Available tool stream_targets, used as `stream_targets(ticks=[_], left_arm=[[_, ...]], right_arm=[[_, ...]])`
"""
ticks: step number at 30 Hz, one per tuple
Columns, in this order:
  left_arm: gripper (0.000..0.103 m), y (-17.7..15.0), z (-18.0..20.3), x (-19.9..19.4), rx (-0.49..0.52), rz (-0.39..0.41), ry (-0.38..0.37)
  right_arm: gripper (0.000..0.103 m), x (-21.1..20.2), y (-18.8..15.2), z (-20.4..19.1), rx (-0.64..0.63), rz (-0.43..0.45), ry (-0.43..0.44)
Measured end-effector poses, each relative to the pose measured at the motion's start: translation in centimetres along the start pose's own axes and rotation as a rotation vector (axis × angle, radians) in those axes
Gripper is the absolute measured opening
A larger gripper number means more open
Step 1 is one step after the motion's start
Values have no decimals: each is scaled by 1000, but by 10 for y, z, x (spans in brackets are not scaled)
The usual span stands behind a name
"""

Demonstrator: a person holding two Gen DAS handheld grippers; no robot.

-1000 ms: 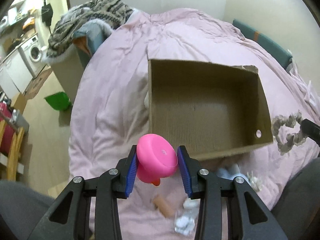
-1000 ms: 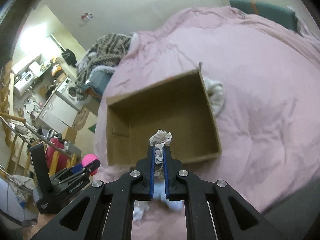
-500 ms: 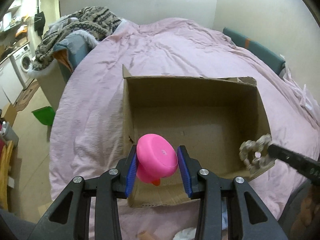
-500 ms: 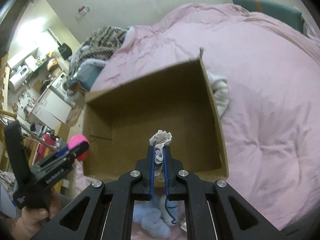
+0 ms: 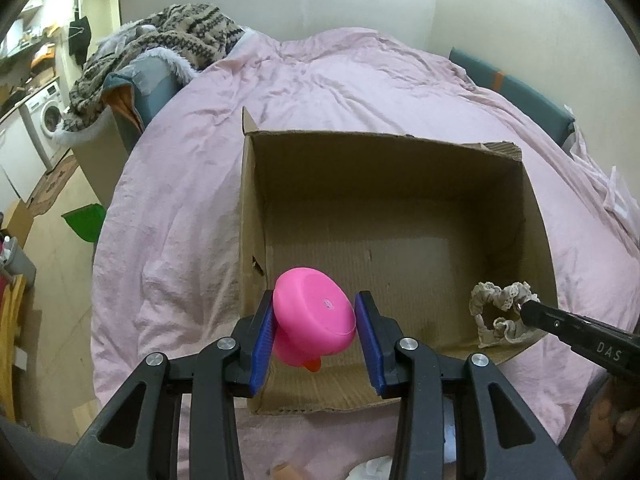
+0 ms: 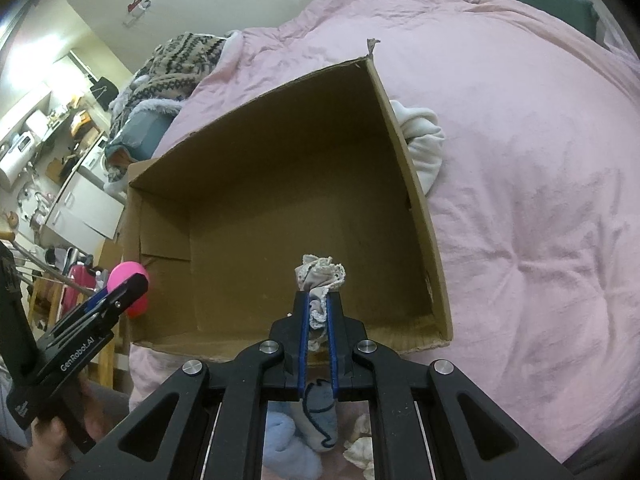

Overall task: Organize soft objects
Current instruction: 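Carry the lace scrunchie into the box with the right tool while the left tool carries the duck, then open the left tool to drop the pink duck into the box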

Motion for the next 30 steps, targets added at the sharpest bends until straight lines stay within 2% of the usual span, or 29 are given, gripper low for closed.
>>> stream_targets(ticks=[18,26,27,28,30], left_arm=[[36,-3,4,-1,-7,1,-26],[36,-4,5,-1,-13,-6,-31],[36,-4,5,-2,-13,-3,-32],[36,-4,5,-1,-11,-2,-32],[36,-4,7,-1,-7,1,-35]], right_arm=[[12,-1,1,0,12,10,21],[28,-4,1,2,27,20,32],[36,-4,2,1,29,22,34],[51,-5,2,1,34,26,37],[64,-9,4,3,46,47,42]])
Point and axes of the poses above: each gripper's, at about its wrist camera, not at the fingertips, and x roughly the way its jaws point, z to its right, y to its top, the point moved 10 cm from there along x, roughly the way its jaws point, and after that the axes turned 7 degrees about -x, right-handed, at the moved point
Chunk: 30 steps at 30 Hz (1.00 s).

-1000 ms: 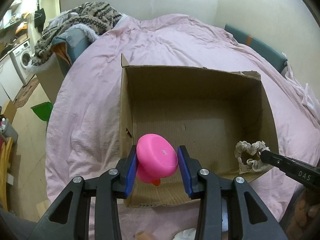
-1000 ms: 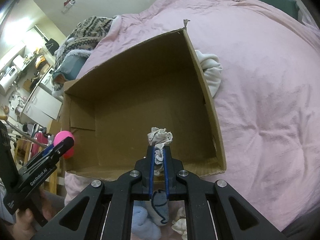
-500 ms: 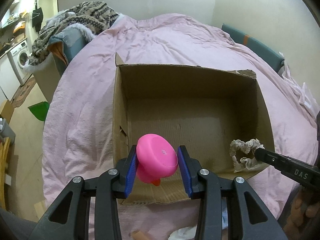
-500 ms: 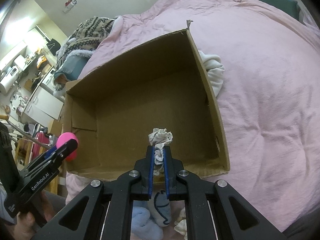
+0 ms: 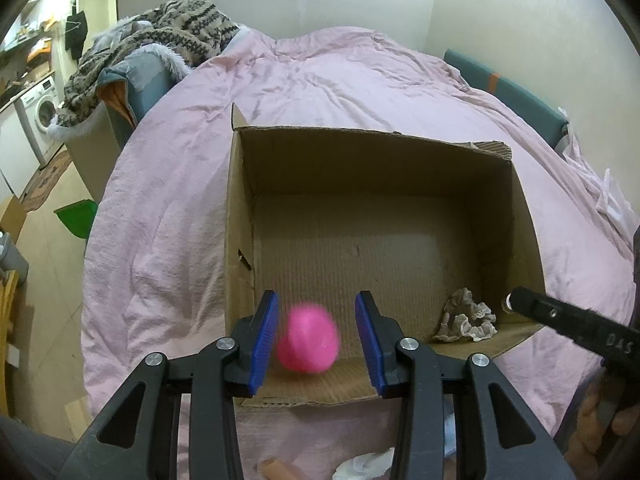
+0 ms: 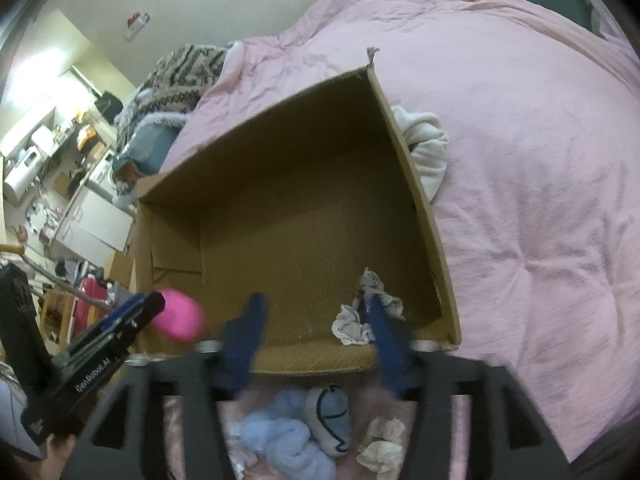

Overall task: Organize soft objects
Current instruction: 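Open the left tool to drop the pink duck into the box, then grasp the tan cardboard tube with the left tool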

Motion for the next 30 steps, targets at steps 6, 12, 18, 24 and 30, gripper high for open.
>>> stream_targets(ticks=[6,12,18,24,30], left_arm=[[63,-1,3,-4,4,11,-4],[66,0,4,-7,2,13,-2],[66,5,-5,-12,-26,29,7],[66,5,-11,-19,-36,48,29],[66,2,-16,-29,-49,38,33]], right_arm=[[72,-6,3,7,39,17,11],[72,-5,5,8,51,11,5],[72,-5,5,6,41,11,-1],[81,-15,6,3,29,44,-10],[103,-32,5,-5,-30,56,-47]])
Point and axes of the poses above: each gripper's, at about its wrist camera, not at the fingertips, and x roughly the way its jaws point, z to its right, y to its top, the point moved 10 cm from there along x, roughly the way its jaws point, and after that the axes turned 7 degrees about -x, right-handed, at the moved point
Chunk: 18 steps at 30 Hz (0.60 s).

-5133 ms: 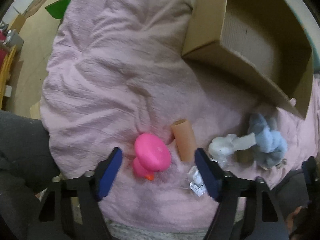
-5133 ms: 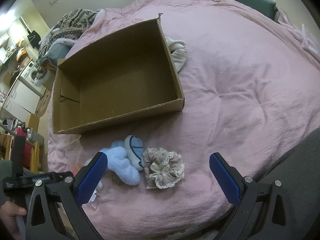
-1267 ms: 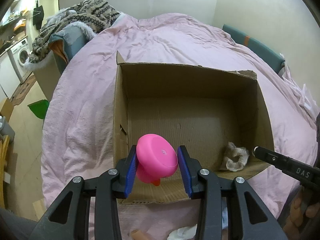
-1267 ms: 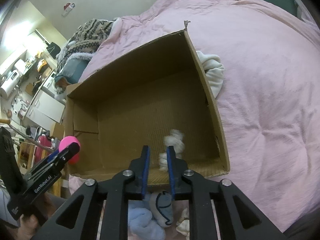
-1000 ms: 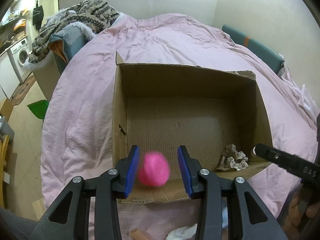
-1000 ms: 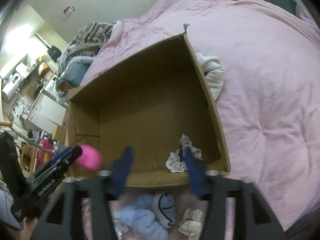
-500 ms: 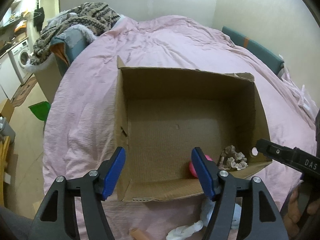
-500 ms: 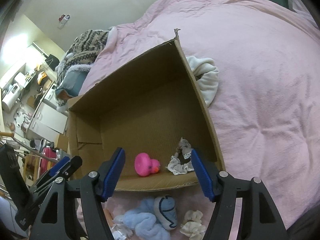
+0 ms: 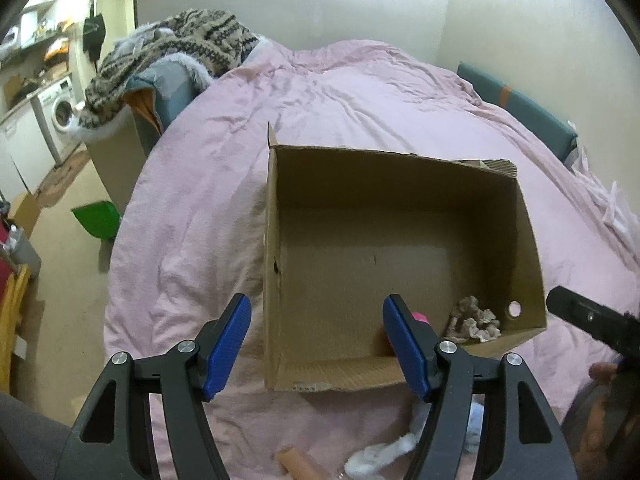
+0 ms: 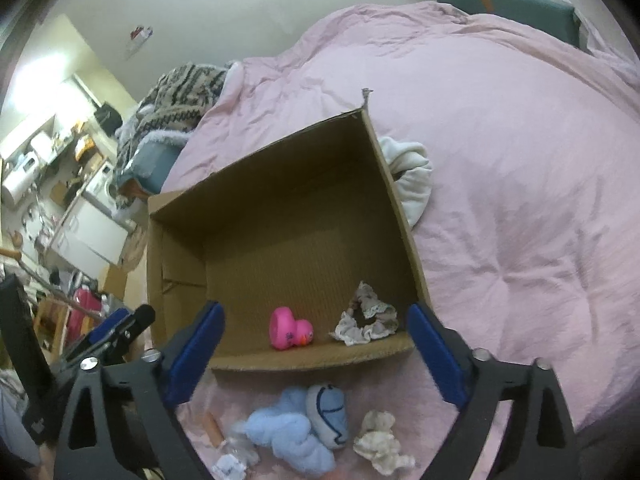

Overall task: Organize soft objects
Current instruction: 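Grasp the tan cardboard tube with the left tool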

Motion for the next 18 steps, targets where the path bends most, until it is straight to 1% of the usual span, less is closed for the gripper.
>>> stream_targets(ticks=[5,9,11,13,16,18], left_arm=[[66,0,-5,-16,-20,9,-14],[66,-1,-13,-33,-11,62,24],[66,-3,-14,-37,-4,59,30],[66,-8,-18,-39,-6,34,33],[66,-19,-25,-38,-40,-22,34],[66,-30,-33,-32,-66,-100,47]], right_arm=[[103,-11,-1,-6,-29,-1,-20],[103,-22,-5,-3,-52,25,-73],[103,-26,-8,-5,-78,23,-72],[103,-29,-11,-3,-97,13,-85],[103,-33,-17,2,-97,1,-99],[103,-33,-23,7,-85,-15,-95]])
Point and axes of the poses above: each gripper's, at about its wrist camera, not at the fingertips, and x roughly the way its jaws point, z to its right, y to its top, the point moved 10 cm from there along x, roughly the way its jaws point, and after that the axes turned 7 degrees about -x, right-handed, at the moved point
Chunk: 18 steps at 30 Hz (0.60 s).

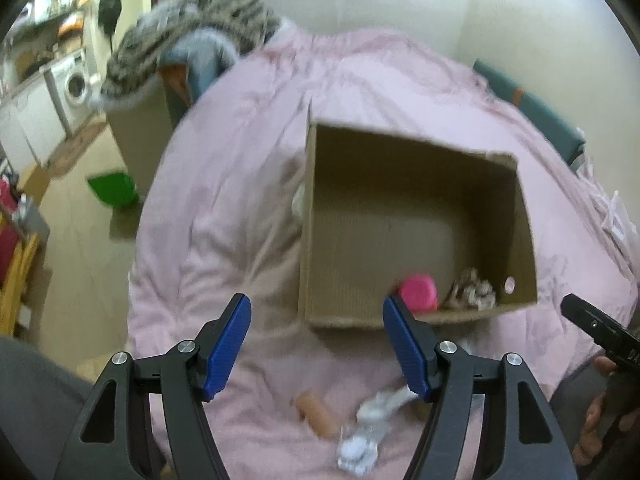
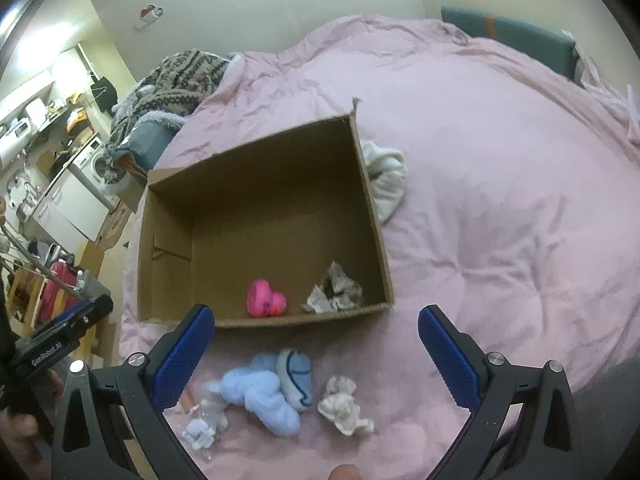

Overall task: Organize soft objects
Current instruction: 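Grasp the tan cardboard tube with the left tool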

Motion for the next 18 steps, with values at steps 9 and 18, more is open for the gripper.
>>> stream_targets(ticks=[9,18], left_arm=[[66,-46,-27,38,-83,-227,33],[51,-103,-20,77,-184,-453,5]], right_arm=[[103,11,-22,23,54,-59,-56],[103,18,-26,25,64,-75,-70]])
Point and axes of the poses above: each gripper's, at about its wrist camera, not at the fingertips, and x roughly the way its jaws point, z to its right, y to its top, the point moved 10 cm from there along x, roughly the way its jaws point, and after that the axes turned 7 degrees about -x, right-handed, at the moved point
